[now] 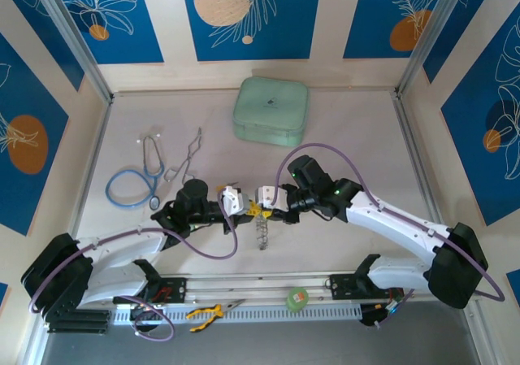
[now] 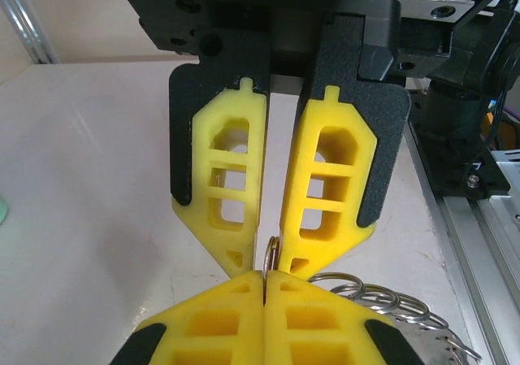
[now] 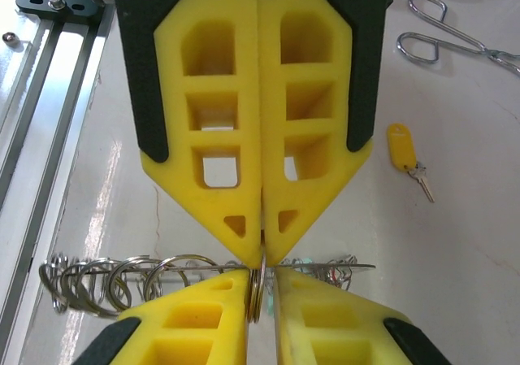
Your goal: Put the keys on the keyring
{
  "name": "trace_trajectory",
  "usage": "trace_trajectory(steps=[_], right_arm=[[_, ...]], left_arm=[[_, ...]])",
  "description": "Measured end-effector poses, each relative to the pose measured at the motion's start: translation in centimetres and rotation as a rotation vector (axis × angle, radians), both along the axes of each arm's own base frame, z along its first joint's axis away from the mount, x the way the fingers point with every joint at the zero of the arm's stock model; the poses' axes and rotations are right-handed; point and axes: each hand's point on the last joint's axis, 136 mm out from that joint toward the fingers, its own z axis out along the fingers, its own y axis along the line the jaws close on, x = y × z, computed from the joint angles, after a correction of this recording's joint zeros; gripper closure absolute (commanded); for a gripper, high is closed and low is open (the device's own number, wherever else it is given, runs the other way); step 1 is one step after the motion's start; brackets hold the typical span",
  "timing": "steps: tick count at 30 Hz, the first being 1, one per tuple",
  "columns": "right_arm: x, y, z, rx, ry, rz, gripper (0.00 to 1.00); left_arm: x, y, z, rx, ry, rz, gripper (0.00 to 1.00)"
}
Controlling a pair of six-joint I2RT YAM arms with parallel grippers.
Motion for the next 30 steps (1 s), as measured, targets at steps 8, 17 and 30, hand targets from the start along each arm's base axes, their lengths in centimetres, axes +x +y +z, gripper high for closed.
trace_trajectory(steps=[8,17,30], right_arm=[[-0.1,0.1,-0.2,0.001,0.018,0.002,1.0],[0.0,-1.3,-0.6,0.056,0.033,-0.032,1.0],[-0.6,-1.5,-0.1,0.111,0.042,-0.007,1.0]], left_arm=[[0.1,0.1,-0.1,0.008,0.001,0.012,0.55],[1.8,4.6,5.1,-0.131,-0.123,0.3,0.17],[5.2,14.8,4.2,-0.141,0.263,0.968,0.18]])
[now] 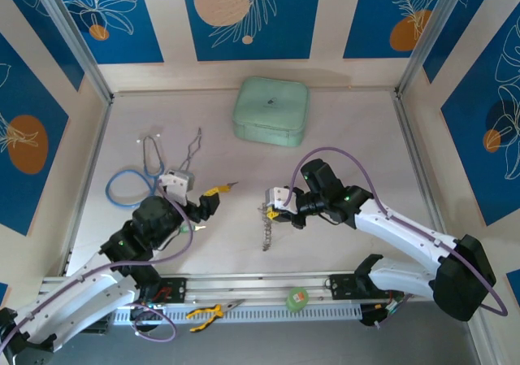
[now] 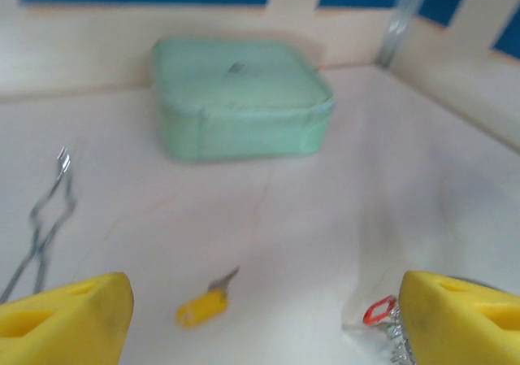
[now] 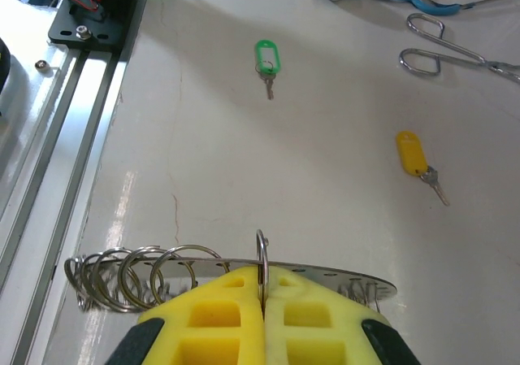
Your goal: Put the keys on the keyring
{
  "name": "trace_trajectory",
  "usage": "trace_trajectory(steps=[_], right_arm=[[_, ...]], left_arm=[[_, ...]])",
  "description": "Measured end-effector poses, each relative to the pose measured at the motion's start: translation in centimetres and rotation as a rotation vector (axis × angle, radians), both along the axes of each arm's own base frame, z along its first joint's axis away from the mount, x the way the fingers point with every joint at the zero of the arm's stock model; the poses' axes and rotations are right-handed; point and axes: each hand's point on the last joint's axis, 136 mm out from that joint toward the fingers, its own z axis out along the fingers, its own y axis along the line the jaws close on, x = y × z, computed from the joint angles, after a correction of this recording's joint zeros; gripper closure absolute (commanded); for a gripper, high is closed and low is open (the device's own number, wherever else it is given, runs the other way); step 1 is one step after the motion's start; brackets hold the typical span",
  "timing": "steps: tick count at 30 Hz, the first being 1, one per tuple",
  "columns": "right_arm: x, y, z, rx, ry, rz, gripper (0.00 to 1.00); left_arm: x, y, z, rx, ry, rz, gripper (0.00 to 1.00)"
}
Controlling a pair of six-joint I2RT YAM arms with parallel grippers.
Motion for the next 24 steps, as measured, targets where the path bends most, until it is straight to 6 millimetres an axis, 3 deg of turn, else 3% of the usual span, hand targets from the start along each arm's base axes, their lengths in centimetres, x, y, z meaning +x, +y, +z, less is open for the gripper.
trace_trajectory(steps=[5,12,18,24], right_arm=[[-0.1,0.0,0.2,0.006,0.001,0.004,1.0],[-0.3,-0.1,0.3,0.01,0.0,0.007,1.0],[-0.3,-0.1,0.4,0.009,0.0,0.007,1.0],[-0.4,-0.2,0.9,0.021,-0.013,0.007,1.0]], left_arm=[[-0.4,2.3,-3.5,0.049,0.244,0.153,0.18],[-1.9,3.8,-8.1,0.129,0.566,0.318,0.21],[-3.8,4.5,-12.3,0.157,0.791,0.435,0.32],[-3.7,5.0,-14.9,0.21,0.887,0.508,0.52]])
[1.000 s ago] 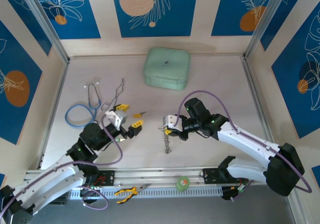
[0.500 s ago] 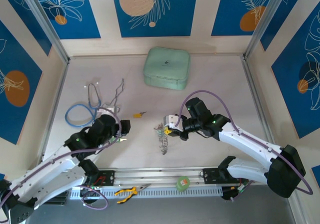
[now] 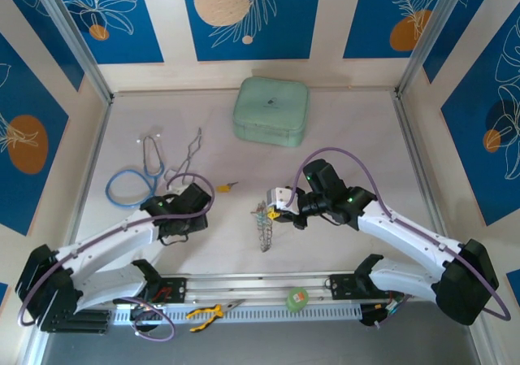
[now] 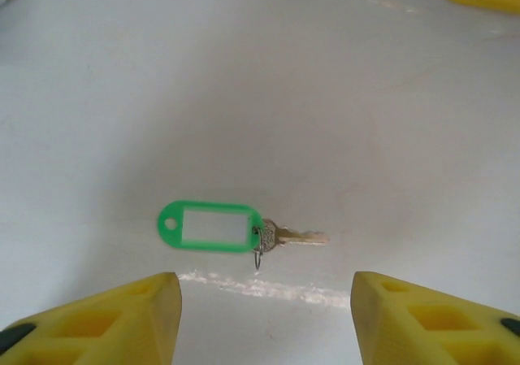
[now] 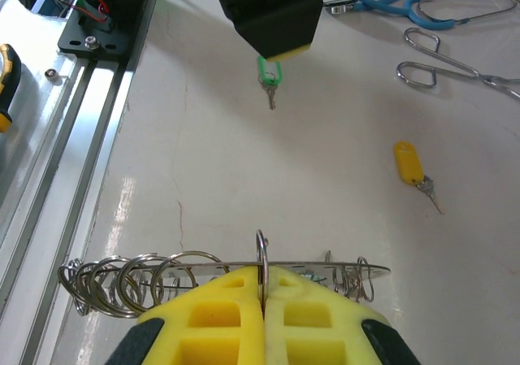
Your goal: Put the keys on the keyring
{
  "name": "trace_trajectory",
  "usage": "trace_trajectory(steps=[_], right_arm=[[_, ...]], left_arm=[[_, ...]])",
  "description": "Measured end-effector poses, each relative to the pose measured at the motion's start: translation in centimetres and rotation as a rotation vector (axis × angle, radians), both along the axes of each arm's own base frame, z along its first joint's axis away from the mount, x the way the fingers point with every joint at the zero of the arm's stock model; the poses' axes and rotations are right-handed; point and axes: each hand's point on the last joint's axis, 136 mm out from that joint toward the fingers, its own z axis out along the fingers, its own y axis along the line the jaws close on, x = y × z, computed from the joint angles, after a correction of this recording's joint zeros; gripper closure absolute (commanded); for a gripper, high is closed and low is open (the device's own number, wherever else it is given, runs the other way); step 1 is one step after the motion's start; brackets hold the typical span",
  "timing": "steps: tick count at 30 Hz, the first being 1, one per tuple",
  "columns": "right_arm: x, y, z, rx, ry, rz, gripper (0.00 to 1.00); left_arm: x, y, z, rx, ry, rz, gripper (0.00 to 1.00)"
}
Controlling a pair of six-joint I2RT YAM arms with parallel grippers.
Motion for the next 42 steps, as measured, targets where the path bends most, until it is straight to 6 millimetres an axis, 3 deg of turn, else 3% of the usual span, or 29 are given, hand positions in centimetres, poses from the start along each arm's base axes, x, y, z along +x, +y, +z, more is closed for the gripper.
trace_trajectory(steps=[8,15,22,28,33,36,42], right_arm=[[-0.2,0.0,0.6,0.014,-0.017,0.003,1.0],[-0.2,-0.1,0.5,0.011,-0.014,0.004,1.0],[-0.2,-0.1,0.5,0.011,-0.014,0.004,1.0],[-0.2,-0.1,0.5,0.01,-0.016,0.002,1.0],[-0.3,-0.2,0.5,0.006,-0.012,0.001,1.0],[-0.4,-0.2,0.6,0.01,-0.017,0.001,1.0],[-0.4,-0.3,0.7,0.011,-0.018,0.001,1.0]], left_arm=[[0.5,0.1,-2.7,0.059,0.09,-0.02,0.59],[0.5,-0.3,-3.8,0.062,0.128,-0.049,0.74],[0.2,-0.3,-4.1,0.053,0.137,-0.05,0.77],[-0.2,-0.1,-4.4,0.055,0.148,-0.049,0.84],[-0.2,-0.2,-4.4,0.053,0.152,-0.054,0.99],[-0.3,-0.1,-4.3,0.053,0.149,-0.052,1.0],[0.3,0.0,-2.2,0.064,0.099,-0.093,1.0]])
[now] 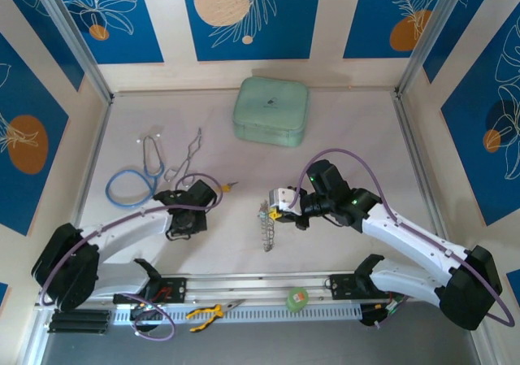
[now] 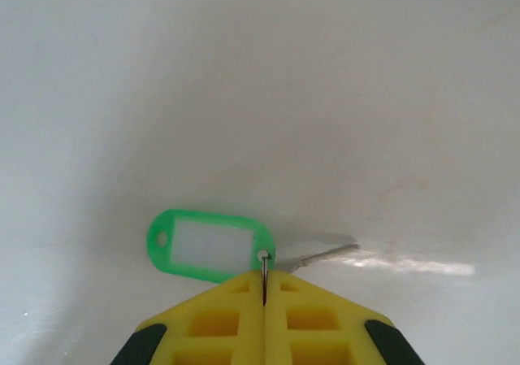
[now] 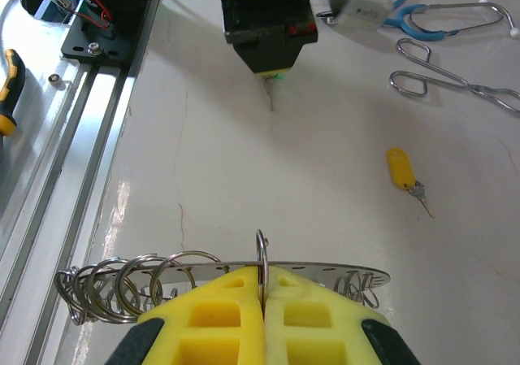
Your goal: Put the keys on the keyring
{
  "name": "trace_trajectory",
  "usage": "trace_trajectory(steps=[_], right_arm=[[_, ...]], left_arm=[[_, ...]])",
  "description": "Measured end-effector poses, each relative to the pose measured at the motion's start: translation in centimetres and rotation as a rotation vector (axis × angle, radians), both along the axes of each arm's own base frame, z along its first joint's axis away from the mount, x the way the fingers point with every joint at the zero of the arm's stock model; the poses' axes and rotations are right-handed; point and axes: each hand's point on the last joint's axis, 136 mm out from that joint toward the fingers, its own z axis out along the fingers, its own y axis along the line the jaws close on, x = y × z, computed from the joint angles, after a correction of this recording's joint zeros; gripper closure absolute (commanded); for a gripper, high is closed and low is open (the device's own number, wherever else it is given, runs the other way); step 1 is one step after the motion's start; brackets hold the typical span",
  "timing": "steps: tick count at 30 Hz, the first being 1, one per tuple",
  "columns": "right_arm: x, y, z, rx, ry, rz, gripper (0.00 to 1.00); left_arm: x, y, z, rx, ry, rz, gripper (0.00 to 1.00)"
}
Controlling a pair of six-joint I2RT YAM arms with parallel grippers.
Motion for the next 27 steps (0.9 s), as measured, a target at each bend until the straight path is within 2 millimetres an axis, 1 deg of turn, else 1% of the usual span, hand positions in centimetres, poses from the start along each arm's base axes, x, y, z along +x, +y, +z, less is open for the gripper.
trace_trajectory(steps=[2,4,8,12,14,18,20,23,27], right_arm=[[0.0,0.0,0.0,0.0,0.001,0.0,1.0],[0.0,0.0,0.0,0.0,0.002,0.0,1.0],[-0.2,-0.1,-0.1,0.006,0.014,0.0,1.0],[-0.4,-0.1,0.0,0.013,0.024,0.008,1.0],[-0.6,0.0,0.0,0.019,0.029,0.017,1.0],[-1.0,0.1,0.2,0.032,0.042,0.035,1.0],[-1.2,0.2,0.3,0.039,0.049,0.047,1.0],[-1.5,0.3,0.4,0.047,0.062,0.063,1.0],[-1.8,0.4,-0.1,0.033,0.084,0.082,1.0]], left_arm=[[0.8,-0.8,1.6,-0.026,-0.053,-0.054,1.0],[1.7,-2.1,3.6,-0.072,-0.12,-0.14,1.0],[3.1,-5.8,8.1,-0.198,-0.286,-0.385,1.0],[3.3,-9.1,12.2,-0.297,-0.51,-0.682,1.0],[2.7,-10.1,13.2,-0.31,-0.612,-0.826,1.0],[1.3,-11.9,13.6,-0.309,-0.744,-1.096,1.0],[0.4,-13.1,14.3,-0.321,-0.817,-1.235,1.0],[-0.8,-14.3,15.4,-0.327,-0.949,-1.398,1.0],[-1.9,-15.1,16.0,-0.293,-1.082,-1.55,1.0]])
